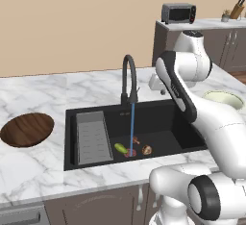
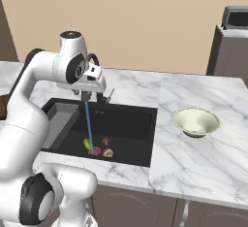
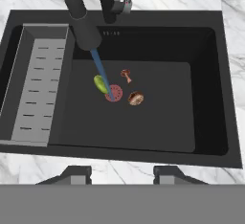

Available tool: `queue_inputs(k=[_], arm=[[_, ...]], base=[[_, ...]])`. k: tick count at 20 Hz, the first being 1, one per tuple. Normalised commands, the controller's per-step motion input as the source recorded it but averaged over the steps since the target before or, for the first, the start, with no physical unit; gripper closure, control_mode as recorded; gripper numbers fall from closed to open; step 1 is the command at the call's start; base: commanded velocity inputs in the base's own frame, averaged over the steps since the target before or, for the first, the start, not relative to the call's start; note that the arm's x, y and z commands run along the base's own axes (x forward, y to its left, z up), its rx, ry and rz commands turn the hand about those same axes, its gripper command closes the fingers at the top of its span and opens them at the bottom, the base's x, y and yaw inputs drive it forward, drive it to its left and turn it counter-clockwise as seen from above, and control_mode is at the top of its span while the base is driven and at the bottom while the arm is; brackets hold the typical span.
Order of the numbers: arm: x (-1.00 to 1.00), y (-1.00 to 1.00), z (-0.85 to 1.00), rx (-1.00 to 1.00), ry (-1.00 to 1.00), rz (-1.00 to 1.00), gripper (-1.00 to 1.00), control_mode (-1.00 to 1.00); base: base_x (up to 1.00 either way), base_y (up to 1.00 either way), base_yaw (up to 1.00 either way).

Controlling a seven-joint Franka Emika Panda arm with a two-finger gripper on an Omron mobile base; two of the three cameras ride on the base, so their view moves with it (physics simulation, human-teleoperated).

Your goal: Pick the mushrooms from the sink and place them in one bowl. Place the mango in the other bowl. Then turn off the sink faucet.

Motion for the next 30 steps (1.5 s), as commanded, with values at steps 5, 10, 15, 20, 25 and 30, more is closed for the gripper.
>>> queue_inputs(k=[5,10,15,20,25,30], arm=[[0.0,0.0,0.0,0.0,-0.03,0.0,-1.0,-1.0],[0.0,0.0,-0.23,0.0,-0.02,0.0,-1.0,-1.0],[0.0,0.0,-0.35,0.0,0.0,0.01,-1.0,-1.0],[0.0,0.0,-0.33,0.0,0.0,0.0,-1.0,-1.0],[0.0,0.0,-0.39,0.02,0.04,0.0,-1.0,-1.0],[0.0,0.0,-0.44,0.02,0.11,0.0,-1.0,-1.0]], base=[[0.0,0.0,0.0],[0.0,0.0,0.0],[0.0,0.0,0.0],[0.0,0.0,0.0],[0.0,0.0,0.0],[0.0,0.0,0.0]])
